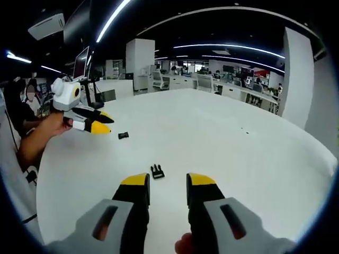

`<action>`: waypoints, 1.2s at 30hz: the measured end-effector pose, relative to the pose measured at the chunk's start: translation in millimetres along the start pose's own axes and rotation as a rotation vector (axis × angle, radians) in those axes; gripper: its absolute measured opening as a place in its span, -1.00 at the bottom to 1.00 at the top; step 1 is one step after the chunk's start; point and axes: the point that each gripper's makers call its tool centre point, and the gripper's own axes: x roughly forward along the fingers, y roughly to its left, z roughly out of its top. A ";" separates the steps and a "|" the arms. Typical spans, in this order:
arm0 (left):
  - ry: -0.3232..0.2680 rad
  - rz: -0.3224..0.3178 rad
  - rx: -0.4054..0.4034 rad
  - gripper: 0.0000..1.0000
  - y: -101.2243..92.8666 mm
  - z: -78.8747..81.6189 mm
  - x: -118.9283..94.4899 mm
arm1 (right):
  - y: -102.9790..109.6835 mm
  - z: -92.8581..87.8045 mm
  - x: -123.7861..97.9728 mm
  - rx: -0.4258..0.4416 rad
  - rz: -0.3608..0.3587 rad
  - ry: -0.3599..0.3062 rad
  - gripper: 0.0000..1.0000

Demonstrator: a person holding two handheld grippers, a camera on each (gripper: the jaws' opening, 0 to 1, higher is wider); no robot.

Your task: Snap the two parts of the plastic buckle together until the buckle closes and remains connected.

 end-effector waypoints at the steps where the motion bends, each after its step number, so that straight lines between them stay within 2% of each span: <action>1: 0.006 0.000 -0.001 -0.39 -0.7 -0.3 0.3 | 0.0 0.0 0.7 -0.002 0.002 0.003 -0.46; 25: 0.063 0.009 -0.001 -0.44 -4.1 -10.0 14.3 | 0.0 -8.1 16.9 -0.011 0.052 0.039 -0.47; 36: 0.085 0.020 -0.004 -0.46 -2.4 -16.0 20.6 | 0.1 -11.2 21.2 0.010 0.058 0.027 -0.49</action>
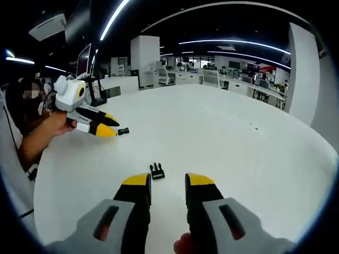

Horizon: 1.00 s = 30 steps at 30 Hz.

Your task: Snap the two parts of the plastic buckle together until the buckle closes and remains connected.

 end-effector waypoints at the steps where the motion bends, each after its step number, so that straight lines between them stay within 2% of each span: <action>1: 0.001 0.004 0.000 -0.46 0.8 -0.4 0.1 | -0.3 -0.3 0.2 0.000 0.000 -0.001 -0.49; 13: 0.014 0.003 -0.013 -0.50 0.6 -3.9 5.6 | -1.4 -2.8 4.0 0.002 0.003 -0.004 -0.53; 30: -0.001 0.015 -0.010 -0.58 1.5 -2.8 9.4 | 0.1 -6.2 9.6 -0.013 0.015 0.009 -0.53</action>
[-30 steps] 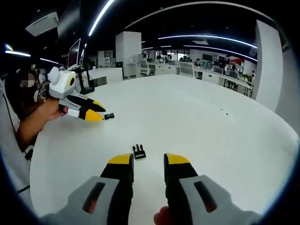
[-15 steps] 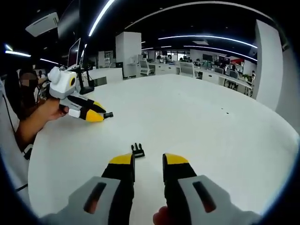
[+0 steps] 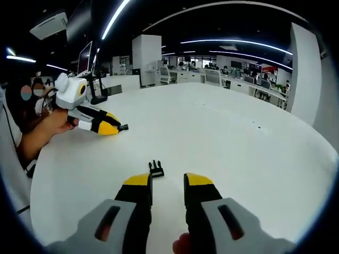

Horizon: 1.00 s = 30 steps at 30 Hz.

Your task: Snap the two parts of the plastic buckle together until the buckle closes and remains connected.

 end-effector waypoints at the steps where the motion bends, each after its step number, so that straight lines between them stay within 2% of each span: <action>1: -0.001 -0.001 -0.002 -0.58 0.0 0.1 0.2 | 0.5 -0.5 0.4 -0.002 0.002 0.002 -0.53; 30: -0.012 0.001 -0.004 -0.72 -2.1 1.7 -0.7 | 5.6 -3.5 5.2 0.000 0.023 0.009 -0.53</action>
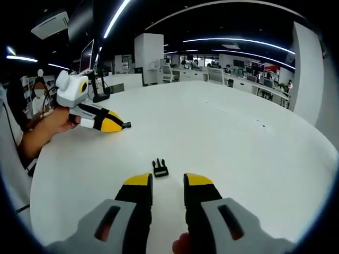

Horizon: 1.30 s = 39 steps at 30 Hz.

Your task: Snap the two parts of the plastic buckle together until the buckle closes and remains connected.

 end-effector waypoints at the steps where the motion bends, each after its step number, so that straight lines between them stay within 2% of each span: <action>1: 0.000 0.000 0.000 -0.72 0.1 0.1 0.0 | 0.3 -0.5 0.4 0.000 0.002 0.001 -0.53; 39: -0.005 -0.008 0.006 -0.75 -0.8 0.4 1.3 | 9.0 -4.5 17.5 -0.034 0.054 0.001 -0.67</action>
